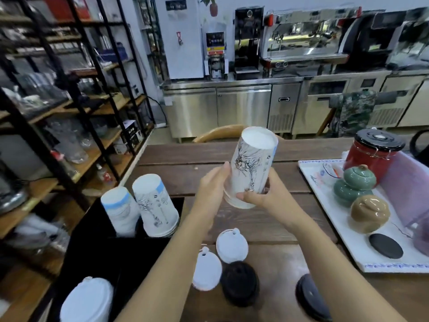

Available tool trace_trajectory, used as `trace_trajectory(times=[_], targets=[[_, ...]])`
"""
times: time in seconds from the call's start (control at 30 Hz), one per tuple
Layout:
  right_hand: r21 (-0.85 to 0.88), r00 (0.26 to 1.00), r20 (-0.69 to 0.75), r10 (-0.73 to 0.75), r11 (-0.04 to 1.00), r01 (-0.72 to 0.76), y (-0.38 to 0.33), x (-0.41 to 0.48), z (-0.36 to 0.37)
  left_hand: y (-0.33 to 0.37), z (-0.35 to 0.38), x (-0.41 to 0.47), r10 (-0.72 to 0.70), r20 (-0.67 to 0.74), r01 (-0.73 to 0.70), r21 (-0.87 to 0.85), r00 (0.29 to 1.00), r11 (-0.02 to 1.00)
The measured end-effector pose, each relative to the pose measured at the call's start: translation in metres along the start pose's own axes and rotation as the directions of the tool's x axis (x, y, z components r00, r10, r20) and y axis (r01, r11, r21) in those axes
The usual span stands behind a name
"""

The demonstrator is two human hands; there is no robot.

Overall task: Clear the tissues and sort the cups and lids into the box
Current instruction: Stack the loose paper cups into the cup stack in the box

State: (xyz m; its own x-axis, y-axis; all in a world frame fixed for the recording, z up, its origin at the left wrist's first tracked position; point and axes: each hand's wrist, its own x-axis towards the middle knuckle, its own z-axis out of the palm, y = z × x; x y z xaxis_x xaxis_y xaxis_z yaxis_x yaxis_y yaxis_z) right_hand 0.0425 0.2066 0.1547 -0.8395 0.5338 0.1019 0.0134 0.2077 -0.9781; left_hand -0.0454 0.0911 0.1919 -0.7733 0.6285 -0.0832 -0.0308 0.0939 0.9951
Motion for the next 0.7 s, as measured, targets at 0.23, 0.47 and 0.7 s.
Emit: trace_trajectory(times=[0.23,0.47,0.7], targets=[[0.01,0.993,0.094,-0.073,0.997,0.072,-0.054,0.025,0.079,0.033,-0.096,-0.015,0.18,-0.17,-0.176,0.041,0.969,0.984],[-0.075,0.978,0.186,-0.089,0.992,0.105,-0.071,0.056,0.135,0.036,-0.16,-0.015,0.294,-0.236,-0.243,0.221,0.926,0.944],[-0.208,0.965,0.26,0.028,0.978,0.028,-0.051,0.073,0.163,0.005,-0.185,0.001,0.192,-0.232,-0.137,0.233,0.954,0.963]])
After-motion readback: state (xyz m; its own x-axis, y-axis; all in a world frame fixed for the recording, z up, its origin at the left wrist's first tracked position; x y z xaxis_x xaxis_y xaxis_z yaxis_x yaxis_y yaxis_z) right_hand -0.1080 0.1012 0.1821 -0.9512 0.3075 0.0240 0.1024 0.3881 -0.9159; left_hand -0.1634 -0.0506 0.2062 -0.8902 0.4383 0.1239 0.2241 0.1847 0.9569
